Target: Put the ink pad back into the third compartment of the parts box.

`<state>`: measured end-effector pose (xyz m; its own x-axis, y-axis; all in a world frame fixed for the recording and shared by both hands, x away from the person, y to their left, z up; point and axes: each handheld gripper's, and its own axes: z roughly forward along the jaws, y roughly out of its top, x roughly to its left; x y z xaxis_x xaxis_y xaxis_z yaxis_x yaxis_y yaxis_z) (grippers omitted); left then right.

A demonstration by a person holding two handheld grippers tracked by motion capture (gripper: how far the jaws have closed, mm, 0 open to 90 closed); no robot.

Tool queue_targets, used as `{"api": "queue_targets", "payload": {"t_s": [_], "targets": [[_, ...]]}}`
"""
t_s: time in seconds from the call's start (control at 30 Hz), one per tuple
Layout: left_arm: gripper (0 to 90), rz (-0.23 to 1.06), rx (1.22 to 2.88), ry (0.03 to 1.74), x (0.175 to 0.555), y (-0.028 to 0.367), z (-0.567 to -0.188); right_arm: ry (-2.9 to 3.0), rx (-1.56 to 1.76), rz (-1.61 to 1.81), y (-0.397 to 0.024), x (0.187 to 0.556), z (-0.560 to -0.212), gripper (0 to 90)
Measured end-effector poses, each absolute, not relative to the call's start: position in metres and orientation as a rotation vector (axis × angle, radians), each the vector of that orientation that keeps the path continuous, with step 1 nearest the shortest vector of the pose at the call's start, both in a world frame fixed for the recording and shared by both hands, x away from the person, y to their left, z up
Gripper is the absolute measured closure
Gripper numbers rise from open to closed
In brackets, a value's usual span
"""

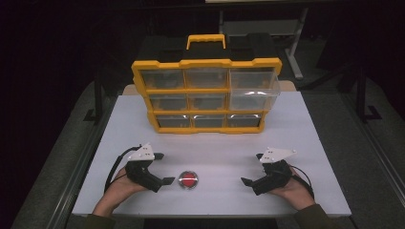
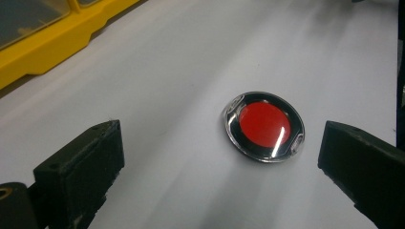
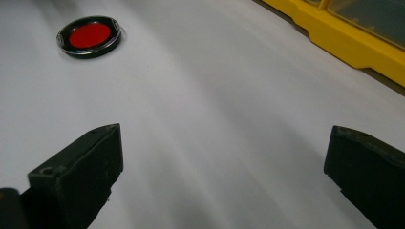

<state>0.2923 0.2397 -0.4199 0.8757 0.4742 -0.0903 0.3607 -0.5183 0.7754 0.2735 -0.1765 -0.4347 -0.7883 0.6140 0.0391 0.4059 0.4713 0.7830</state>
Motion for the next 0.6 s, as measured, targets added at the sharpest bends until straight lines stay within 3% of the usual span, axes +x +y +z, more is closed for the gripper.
{"api": "queue_targets", "payload": {"t_s": [0.6], "targets": [[1.2,0.145,2.167,0.574,0.293,0.224,-0.417,2.487,0.876,1.223,-0.175,0.274,-0.435,0.0]]}}
